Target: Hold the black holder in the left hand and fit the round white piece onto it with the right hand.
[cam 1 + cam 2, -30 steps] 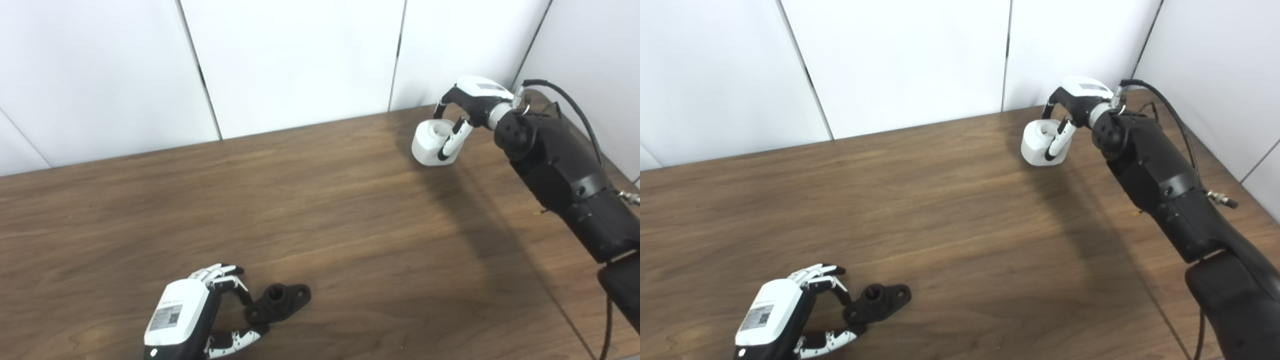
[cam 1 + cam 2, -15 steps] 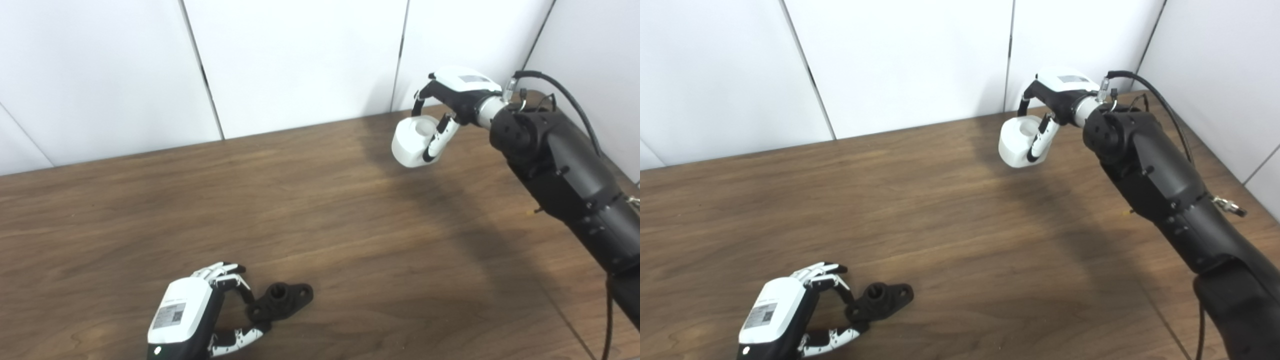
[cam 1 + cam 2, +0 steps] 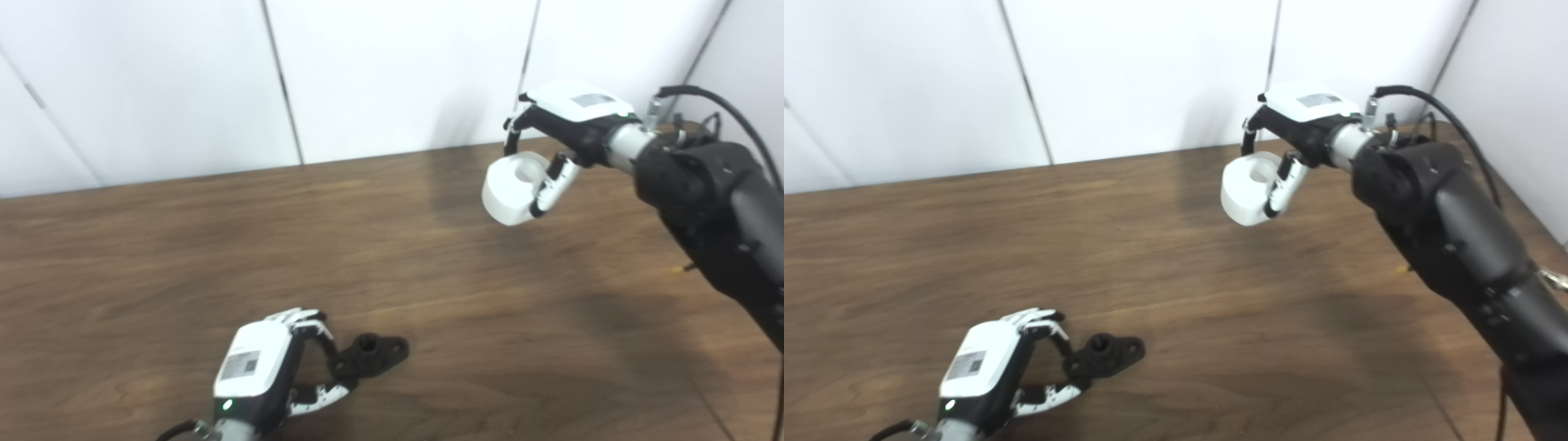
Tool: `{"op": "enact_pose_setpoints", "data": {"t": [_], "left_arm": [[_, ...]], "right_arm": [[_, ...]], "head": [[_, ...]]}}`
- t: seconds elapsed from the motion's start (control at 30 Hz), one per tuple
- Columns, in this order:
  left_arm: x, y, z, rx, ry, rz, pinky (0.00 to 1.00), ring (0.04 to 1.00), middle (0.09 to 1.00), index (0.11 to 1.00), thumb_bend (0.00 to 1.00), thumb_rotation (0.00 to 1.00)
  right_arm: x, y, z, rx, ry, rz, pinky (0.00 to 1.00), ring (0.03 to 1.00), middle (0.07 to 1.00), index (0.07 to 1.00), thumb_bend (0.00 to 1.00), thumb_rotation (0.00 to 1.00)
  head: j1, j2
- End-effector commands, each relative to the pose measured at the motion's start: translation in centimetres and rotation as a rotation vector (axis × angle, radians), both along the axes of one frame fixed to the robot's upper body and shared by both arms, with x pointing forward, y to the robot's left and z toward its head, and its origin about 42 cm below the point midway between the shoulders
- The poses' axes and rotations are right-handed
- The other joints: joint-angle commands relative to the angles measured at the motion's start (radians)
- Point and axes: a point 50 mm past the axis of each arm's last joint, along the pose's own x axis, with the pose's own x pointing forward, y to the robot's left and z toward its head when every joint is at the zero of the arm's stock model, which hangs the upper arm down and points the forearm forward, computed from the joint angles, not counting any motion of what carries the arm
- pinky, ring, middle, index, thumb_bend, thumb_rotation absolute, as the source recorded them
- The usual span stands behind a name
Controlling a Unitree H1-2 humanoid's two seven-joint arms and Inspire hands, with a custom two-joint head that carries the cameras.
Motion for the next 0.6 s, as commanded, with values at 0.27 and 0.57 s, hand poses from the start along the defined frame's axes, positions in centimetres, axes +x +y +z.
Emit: {"op": "enact_pose_setpoints", "data": {"t": [0.27, 0.57], "left_arm": [[-0.1, -1.1, -2.8, 0.071, 0.152, -0.003, 0.84, 0.862, 0.809, 0.492, 0.51, 0.05], [0.3, -1.4, -2.7, 0.078, 0.157, -0.008, 0.84, 0.866, 0.818, 0.492, 0.51, 0.05]], "right_arm": [[-3.2, 3.7, 2.4, 0.030, -0.075, 0.135, 0.97, 0.964, 0.822, 0.489, 0.51, 0.14], [-4.9, 5.5, 1.6, 0.089, -0.053, 0.194, 0.96, 0.965, 0.820, 0.488, 0.52, 0.14]], "head": [[0.051, 0.044], [0.062, 0.071]]}}
